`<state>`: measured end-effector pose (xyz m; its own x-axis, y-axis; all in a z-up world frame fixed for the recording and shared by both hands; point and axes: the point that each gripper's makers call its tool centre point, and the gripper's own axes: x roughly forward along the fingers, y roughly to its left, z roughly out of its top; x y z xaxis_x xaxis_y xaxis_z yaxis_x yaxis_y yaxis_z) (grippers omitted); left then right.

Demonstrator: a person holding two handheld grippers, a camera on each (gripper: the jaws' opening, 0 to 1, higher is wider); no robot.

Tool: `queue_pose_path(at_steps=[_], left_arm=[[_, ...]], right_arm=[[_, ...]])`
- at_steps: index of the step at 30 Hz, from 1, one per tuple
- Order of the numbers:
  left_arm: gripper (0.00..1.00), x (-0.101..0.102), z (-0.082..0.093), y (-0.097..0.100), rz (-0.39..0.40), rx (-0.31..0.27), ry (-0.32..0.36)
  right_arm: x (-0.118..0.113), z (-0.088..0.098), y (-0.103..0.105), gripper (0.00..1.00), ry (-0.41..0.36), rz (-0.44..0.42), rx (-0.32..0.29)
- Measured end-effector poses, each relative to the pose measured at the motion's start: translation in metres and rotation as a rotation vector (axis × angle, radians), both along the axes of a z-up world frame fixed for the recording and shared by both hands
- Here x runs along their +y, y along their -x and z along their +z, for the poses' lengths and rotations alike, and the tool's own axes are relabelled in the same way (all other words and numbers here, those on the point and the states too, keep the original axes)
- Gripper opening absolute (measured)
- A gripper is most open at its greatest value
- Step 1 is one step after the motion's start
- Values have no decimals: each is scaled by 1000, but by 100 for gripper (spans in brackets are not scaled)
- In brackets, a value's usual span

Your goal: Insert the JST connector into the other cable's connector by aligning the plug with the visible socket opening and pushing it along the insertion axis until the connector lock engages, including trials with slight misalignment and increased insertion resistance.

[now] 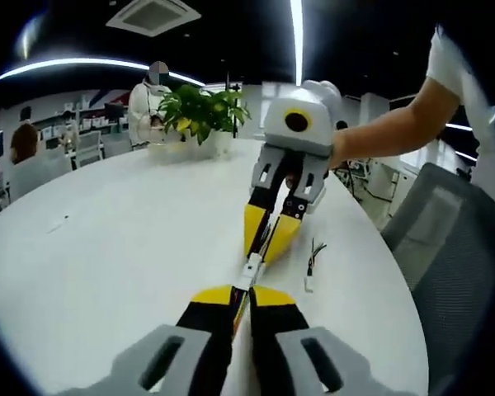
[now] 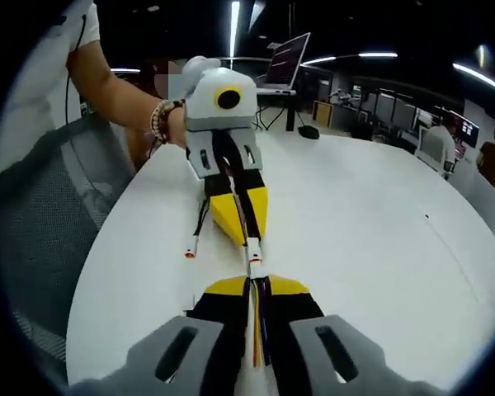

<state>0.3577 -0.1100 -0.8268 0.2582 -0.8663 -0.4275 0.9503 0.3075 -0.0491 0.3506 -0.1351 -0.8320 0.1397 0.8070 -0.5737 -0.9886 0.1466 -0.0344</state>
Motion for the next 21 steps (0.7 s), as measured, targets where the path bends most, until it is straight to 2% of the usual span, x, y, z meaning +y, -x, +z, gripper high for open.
queue_pose_path(at_steps=[21], left_arm=[[1,6,9,5,1,3,8]], right_arm=[[6,5,3,5,23,15,-10]])
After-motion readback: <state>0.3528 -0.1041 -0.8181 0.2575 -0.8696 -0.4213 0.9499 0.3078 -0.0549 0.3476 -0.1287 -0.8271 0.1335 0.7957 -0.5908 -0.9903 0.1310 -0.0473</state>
